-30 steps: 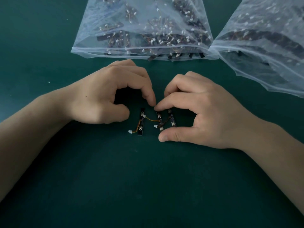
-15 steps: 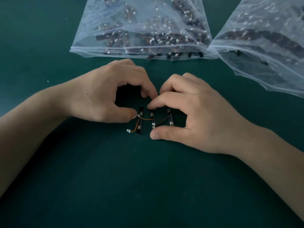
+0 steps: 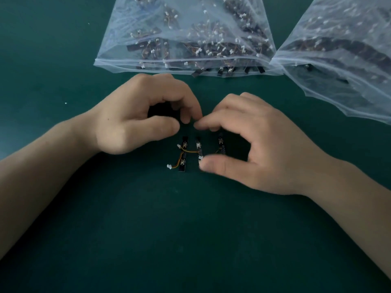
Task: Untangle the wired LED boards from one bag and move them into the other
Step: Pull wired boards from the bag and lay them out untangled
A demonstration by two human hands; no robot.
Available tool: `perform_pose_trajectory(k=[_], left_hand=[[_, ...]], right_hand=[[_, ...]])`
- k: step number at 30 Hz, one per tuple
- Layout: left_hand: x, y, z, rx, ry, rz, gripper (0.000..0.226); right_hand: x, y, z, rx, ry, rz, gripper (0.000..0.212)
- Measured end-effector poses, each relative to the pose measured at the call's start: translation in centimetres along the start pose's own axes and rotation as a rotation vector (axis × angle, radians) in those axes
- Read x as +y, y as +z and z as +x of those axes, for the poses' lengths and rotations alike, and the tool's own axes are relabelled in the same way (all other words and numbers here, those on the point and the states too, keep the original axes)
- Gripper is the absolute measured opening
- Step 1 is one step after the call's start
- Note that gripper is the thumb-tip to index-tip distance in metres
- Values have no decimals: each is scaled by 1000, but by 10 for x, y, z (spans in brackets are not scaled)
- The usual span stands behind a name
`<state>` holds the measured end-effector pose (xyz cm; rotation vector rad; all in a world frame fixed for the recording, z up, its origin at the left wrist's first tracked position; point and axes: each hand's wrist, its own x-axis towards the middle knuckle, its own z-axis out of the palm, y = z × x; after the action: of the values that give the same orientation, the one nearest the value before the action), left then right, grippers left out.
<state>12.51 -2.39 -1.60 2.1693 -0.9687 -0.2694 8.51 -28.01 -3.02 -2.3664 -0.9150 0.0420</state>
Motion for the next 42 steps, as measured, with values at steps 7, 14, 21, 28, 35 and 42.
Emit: perform_pose_trajectory(k=[7,14,21,28,35,42], left_hand=[[-5,9,2,168,72,194,29],[-2,6,3,83,71,190,41],[0,10,4,191,-79,147,45],[-5,9,39,392,-234,297,30],[-9,16,34,344,-266,420,46],[-8,17,48,435,-319,370,29]], right_hand=[[19,-19,-2,-47,38,-33,33],[18,-13,-3,-53,-30,-69,33],[20,-12,2,113,42,-103,38],[22,-5,10,101,280,-371,72],[23,-5,13,4,413,-417,88],[23,-4,13,82,374,-368,83]])
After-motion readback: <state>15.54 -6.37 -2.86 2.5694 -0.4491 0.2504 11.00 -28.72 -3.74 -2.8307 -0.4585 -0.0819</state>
